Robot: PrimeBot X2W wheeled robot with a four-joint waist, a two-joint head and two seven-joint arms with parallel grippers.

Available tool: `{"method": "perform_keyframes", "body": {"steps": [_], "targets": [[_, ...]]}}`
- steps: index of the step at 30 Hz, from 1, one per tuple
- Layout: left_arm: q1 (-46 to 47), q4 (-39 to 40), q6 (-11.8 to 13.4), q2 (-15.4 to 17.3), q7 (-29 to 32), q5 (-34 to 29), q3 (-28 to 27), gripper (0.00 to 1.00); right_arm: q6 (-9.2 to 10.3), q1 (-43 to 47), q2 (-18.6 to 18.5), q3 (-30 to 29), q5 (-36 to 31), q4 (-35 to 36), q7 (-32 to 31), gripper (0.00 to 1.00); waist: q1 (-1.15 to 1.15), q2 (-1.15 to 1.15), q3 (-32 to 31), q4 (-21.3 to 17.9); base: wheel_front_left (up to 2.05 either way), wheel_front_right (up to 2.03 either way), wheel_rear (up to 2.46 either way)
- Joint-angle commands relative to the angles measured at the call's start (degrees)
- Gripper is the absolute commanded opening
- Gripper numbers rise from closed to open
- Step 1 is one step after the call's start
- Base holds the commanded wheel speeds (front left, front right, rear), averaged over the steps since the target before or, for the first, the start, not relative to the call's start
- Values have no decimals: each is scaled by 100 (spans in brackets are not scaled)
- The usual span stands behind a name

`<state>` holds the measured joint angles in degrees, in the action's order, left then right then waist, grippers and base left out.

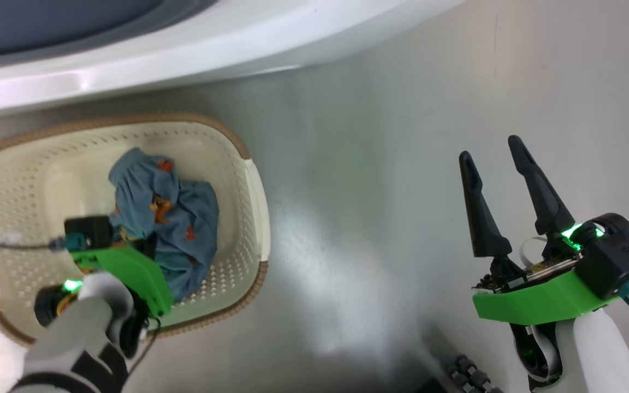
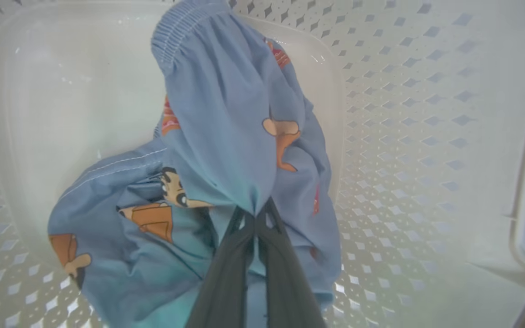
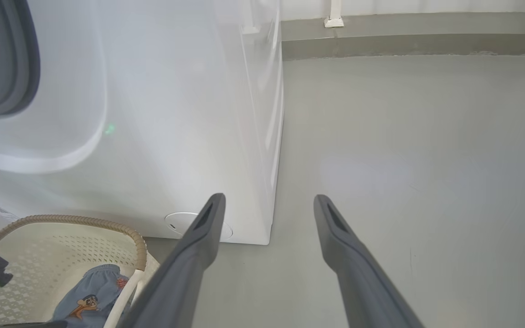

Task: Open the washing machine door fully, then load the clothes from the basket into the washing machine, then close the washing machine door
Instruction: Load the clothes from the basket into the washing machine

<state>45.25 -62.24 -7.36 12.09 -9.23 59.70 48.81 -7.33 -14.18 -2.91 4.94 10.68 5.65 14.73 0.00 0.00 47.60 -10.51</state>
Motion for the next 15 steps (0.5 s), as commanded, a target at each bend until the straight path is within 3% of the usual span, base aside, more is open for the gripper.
{"method": "perform_keyframes", "body": {"steps": [1,8,15], "targets": [[-318,140,-13,144,-259,77,-56,0,-16,127,3,138,34,46,27,100,0,0,-399,174,0,0,0],[-690,321,3,141,-565,32,-290,0,-16,227,3,147,-6,-162,27,100,0,0,-1107,439,0,0,0],[-1567,1410,402,159,-574,-664,-1386,0,-16,504,3,158,-68,-413,27,100,0,0,-2062,755,0,0,0]]}}
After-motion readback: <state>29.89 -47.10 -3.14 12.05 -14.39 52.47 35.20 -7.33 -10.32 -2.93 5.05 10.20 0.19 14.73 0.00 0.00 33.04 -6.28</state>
